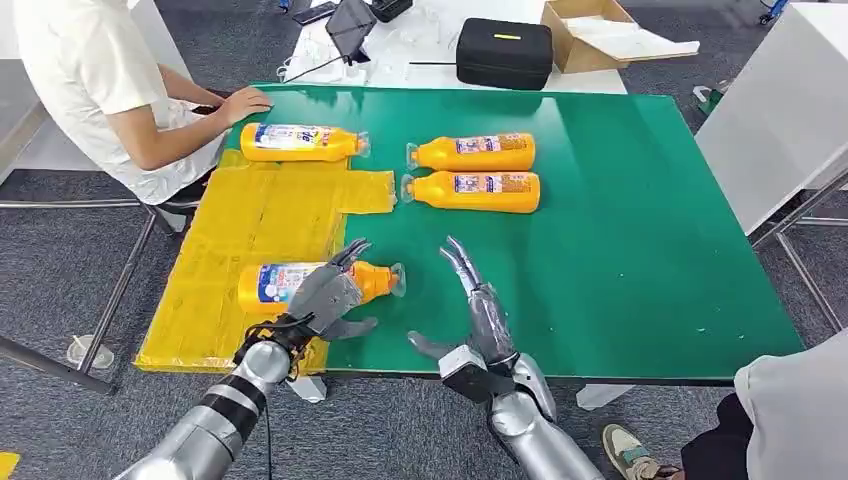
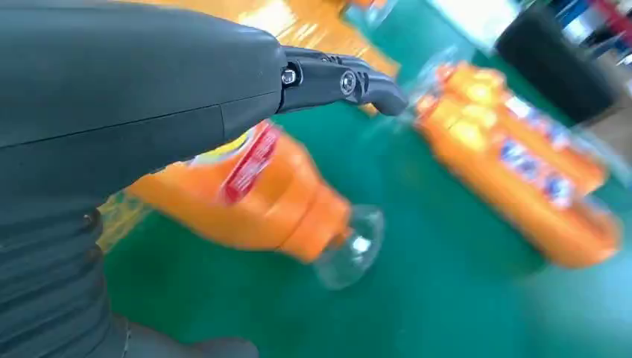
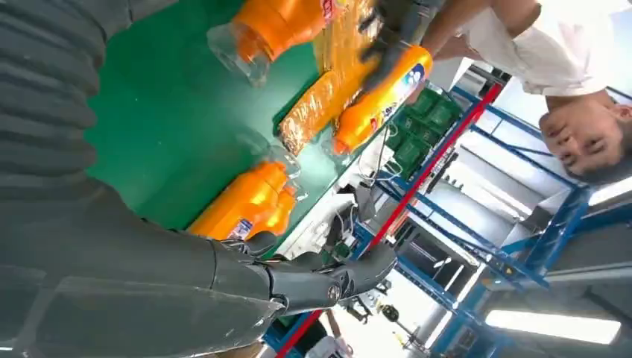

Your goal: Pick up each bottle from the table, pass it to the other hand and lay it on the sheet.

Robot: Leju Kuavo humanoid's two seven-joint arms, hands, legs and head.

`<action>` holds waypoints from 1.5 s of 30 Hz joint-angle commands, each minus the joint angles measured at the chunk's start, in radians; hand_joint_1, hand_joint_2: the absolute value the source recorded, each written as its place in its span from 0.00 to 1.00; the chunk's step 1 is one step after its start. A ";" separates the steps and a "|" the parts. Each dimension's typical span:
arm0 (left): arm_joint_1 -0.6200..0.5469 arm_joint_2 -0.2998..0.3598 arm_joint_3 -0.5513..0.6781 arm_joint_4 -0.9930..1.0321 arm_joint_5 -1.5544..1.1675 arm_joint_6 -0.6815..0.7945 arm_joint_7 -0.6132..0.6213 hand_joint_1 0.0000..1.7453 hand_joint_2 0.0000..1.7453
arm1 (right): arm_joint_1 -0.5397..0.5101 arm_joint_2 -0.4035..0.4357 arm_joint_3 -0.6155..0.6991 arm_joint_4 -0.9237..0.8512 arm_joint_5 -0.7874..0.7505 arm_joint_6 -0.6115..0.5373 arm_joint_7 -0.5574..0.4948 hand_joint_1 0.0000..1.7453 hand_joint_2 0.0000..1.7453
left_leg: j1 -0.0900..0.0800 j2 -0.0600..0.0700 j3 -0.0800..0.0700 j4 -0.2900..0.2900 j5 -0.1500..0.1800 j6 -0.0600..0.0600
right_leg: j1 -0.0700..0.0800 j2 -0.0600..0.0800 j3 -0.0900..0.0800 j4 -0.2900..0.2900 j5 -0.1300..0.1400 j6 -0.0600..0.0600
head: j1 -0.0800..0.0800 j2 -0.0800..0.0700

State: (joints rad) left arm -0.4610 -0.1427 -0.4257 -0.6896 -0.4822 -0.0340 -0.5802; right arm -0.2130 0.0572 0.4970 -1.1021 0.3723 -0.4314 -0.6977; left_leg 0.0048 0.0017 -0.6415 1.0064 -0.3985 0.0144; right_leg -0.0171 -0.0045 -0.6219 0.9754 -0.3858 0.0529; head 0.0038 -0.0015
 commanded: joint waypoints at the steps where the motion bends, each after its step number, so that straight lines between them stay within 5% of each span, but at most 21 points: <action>1: 0.071 0.021 -0.089 -0.270 0.033 0.040 0.001 0.00 1.00 | -0.010 -0.033 0.021 0.051 0.020 -0.015 0.000 0.00 1.00 | 0.001 -0.001 0.004 0.001 -0.002 -0.001 | 0.001 0.000 0.004 0.000 -0.002 -0.002 | 0.000 0.000; 6: 0.126 0.028 -0.132 -0.376 0.077 0.042 -0.002 0.00 1.00 | -0.024 -0.042 -0.030 0.111 0.162 -0.094 0.028 0.00 1.00 | 0.001 0.000 0.003 0.000 -0.001 0.000 | 0.001 0.001 0.003 -0.001 -0.001 -0.001 | 0.000 0.000; 11: 0.247 -0.034 -0.151 -0.457 0.256 0.013 0.068 0.00 1.00 | -0.093 -0.125 -0.148 0.233 0.369 -0.117 0.217 0.00 1.00 | 0.000 0.000 0.006 0.000 -0.003 0.000 | 0.001 0.000 0.007 -0.001 -0.002 -0.002 | 0.000 0.000; 18: 0.238 -0.075 -0.247 -0.354 0.255 0.231 0.092 0.00 1.00 | -0.159 -0.199 -0.281 0.360 0.434 -0.105 0.229 0.00 1.00 | -0.002 -0.004 0.001 0.000 -0.001 0.001 | -0.001 -0.003 0.004 -0.002 -0.001 0.000 | 0.000 0.000; 37: 0.236 -0.065 -0.259 -0.378 0.284 0.287 0.093 0.00 1.00 | -0.149 -0.208 -0.228 0.293 0.537 -0.098 0.237 0.00 1.00 | 0.000 -0.001 0.000 0.001 -0.002 0.001 | 0.000 0.000 0.001 -0.001 0.000 0.000 | 0.000 0.000; 45: 0.198 -0.086 -0.296 -0.345 0.320 0.250 0.077 0.00 1.00 | -0.319 -0.230 -0.187 0.516 0.612 -0.042 0.309 0.00 1.00 | -0.001 0.000 0.000 0.001 -0.002 0.001 | -0.001 0.001 0.001 -0.001 0.000 0.000 | 0.000 0.000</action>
State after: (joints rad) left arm -0.2008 -0.2297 -0.6676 -1.0994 -0.1824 0.2304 -0.4990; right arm -0.3638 -0.1529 0.2495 -0.8161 0.9502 -0.5234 -0.4365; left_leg 0.0036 -0.0010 -0.6444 1.0067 -0.3986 0.0155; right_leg -0.0181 -0.0058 -0.6233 0.9747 -0.3849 0.0546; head 0.0034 -0.0015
